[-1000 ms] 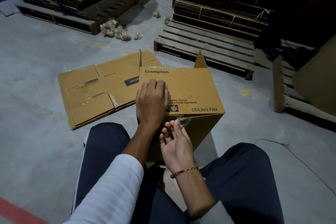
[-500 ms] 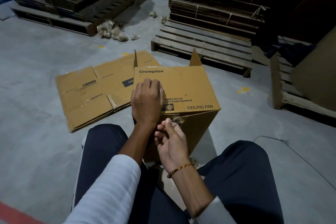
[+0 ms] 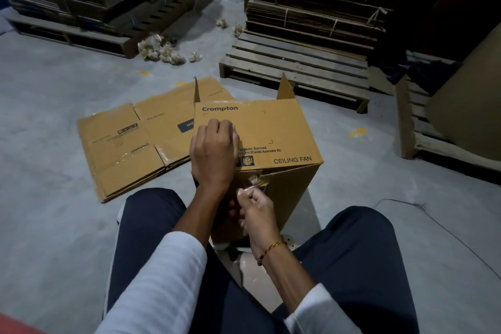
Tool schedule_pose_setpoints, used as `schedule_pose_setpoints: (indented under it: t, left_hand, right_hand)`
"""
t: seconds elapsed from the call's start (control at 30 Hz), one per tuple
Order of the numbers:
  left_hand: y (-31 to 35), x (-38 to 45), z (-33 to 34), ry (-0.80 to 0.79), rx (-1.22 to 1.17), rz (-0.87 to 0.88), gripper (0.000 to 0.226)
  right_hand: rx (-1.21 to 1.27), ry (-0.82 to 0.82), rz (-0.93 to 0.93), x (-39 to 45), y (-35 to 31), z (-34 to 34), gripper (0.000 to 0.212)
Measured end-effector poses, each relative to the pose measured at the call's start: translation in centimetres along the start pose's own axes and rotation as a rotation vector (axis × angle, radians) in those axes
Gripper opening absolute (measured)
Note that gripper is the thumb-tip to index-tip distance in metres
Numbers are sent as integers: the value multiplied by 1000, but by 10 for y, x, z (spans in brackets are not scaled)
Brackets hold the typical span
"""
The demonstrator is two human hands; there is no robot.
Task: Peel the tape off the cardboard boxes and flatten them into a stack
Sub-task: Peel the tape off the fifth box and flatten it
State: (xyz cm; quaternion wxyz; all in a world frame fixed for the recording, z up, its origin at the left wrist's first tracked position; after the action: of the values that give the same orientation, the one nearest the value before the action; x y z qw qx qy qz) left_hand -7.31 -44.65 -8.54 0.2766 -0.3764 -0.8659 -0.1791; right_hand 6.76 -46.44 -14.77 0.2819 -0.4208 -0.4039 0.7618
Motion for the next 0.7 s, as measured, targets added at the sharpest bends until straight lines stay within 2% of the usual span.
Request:
schedule_pose_setpoints:
  t: [0.1,0.27,0.53,0.7]
  left_hand:
    - [2,0,0,3,-7,6,20]
    - [4,1,2,-5,-19,26,20]
    - [9,3,3,-3,-52,48,17]
    - [9,4,4,-14,-52,44,18]
  right_hand:
    - [-146,-22,-44,4,6,-12,28]
    - [-270,-57,-58,14,11,-32,24]
    - [-696,-88,-198,16,13,-66,19]
    - [-710,-139,-265,3,15,-51,23]
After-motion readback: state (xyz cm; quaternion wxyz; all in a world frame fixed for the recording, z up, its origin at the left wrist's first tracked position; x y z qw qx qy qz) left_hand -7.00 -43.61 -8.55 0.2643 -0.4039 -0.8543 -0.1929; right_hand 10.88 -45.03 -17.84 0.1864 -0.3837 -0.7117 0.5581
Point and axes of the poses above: each hand's wrist, its own x-axis towards the middle knuckle, its own z-axis out of the palm, y = z × x, the point moved 4 cm from there along x, towards the middle knuckle, and after that the axes turned 13 degrees about x, right-handed, at the moved point
